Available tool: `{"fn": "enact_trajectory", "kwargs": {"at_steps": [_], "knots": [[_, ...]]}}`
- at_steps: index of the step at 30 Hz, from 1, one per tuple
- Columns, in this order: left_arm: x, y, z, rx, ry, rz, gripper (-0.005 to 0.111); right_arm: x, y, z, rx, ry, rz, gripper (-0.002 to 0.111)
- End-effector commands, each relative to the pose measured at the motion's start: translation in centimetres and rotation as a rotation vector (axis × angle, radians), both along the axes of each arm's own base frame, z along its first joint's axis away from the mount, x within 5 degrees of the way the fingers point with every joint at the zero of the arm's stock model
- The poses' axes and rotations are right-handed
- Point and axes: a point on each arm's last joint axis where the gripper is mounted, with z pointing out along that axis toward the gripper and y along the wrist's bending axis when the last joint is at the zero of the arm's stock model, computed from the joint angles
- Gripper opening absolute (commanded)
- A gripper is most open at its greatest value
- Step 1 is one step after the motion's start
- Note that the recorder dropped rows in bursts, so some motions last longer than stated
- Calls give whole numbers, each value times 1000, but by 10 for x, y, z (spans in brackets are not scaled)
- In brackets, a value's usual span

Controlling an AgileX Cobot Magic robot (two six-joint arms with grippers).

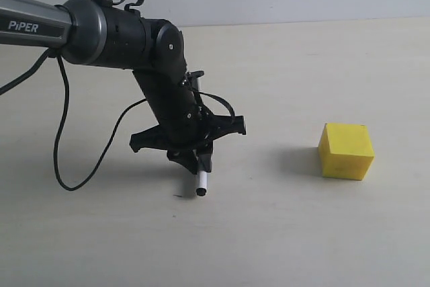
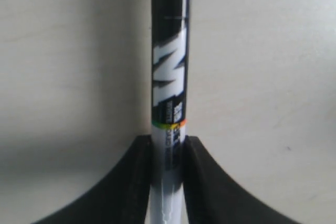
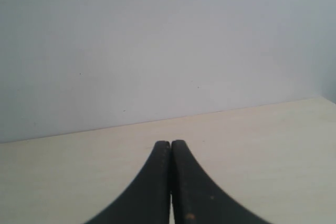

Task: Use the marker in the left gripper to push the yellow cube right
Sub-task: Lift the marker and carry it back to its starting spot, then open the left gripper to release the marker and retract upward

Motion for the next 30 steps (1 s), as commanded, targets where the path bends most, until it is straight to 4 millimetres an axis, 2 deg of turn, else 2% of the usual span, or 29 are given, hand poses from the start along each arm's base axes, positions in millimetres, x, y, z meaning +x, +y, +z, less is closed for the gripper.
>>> {"fn": "enact_trajectory", "kwargs": {"at_steps": [1,4,19,21,23,24,27,30], "knots": [[1,-1,4,-7,-5,-4,36,0,0,0,2,-12,-5,0],[1,-1,4,-7,-5,-4,41,0,0,0,2,-12,-5,0],[1,0,6,-8,-5,-5,41,0,0,0,2,-12,-5,0],[6,2,17,-20,-24,-16,41,0,0,0,2,-12,-5,0],[12,6,41,-29,-41,-24,36,0,0,0,2,-12,-5,0],[12,9,55,-24,-56,-43,30,0,0,0,2,-12,-5,0],[10,18,97,11,-186,-121,0,0,0,0,2,-12,-5,0],[-3,26,131,8,-347,-169,0,0,0,0,2,-12,-5,0]]}}
